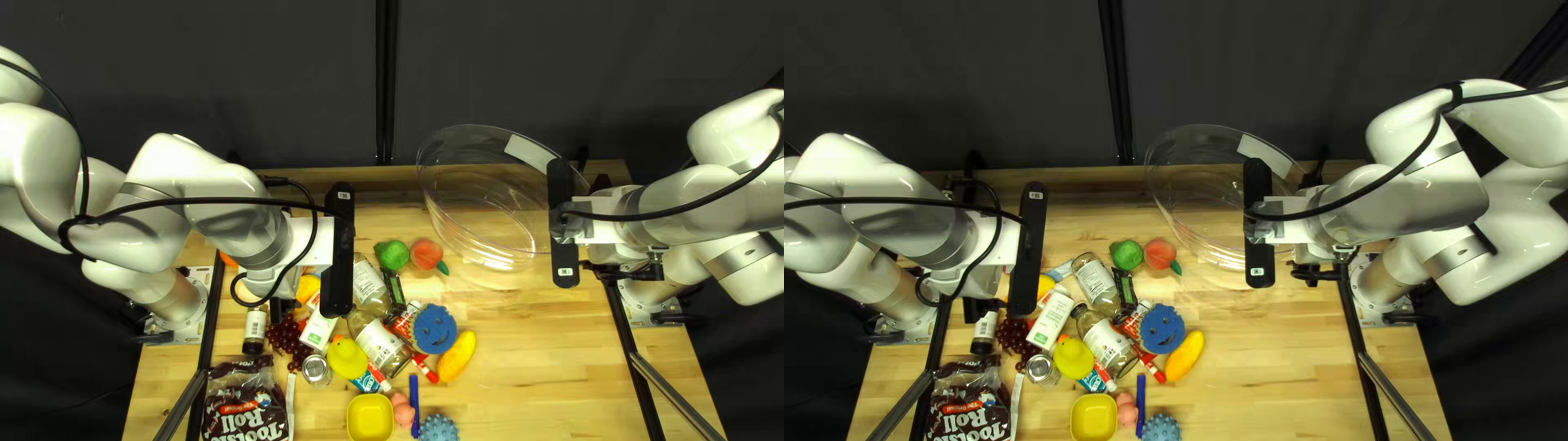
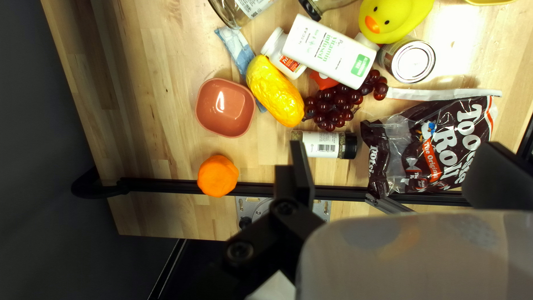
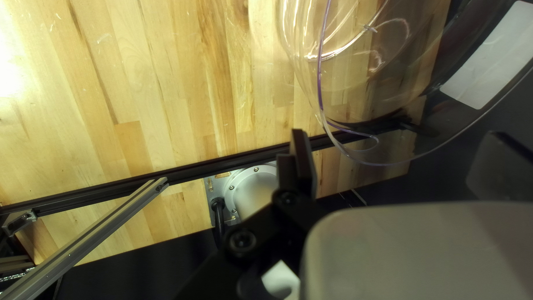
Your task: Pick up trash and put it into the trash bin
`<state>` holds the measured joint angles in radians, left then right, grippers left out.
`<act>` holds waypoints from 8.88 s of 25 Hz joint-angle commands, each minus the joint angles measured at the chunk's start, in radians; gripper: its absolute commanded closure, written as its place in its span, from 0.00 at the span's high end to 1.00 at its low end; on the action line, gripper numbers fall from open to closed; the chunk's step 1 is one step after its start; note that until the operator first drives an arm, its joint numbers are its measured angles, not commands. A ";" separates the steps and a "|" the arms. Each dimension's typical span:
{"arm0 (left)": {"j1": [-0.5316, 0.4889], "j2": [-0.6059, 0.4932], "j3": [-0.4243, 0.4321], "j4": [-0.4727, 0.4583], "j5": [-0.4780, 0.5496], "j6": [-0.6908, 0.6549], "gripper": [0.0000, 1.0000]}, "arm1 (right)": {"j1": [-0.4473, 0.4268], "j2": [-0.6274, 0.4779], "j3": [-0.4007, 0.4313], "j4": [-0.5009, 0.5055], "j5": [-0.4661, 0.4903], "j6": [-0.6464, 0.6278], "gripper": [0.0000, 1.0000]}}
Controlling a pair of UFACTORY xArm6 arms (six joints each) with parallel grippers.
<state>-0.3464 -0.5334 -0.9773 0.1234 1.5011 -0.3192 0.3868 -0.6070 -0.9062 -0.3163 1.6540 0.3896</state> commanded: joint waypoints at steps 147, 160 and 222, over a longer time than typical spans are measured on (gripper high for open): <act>-0.022 -0.147 -0.062 0.035 0.269 0.011 1.00 | -0.142 0.652 -0.188 0.174 -0.707 -0.624 0.00; -0.022 -0.147 -0.062 0.035 0.269 0.011 1.00 | -0.040 0.174 -0.143 -0.212 -0.171 -0.342 0.00; -0.022 -0.147 -0.062 0.035 0.269 0.011 1.00 | 0.002 0.893 -0.051 0.072 -0.944 -0.740 1.00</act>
<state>-0.3688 -0.6805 -1.0390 0.1580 1.7696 -0.3084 0.3994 0.2732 -0.9569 -0.2620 0.7232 -0.3205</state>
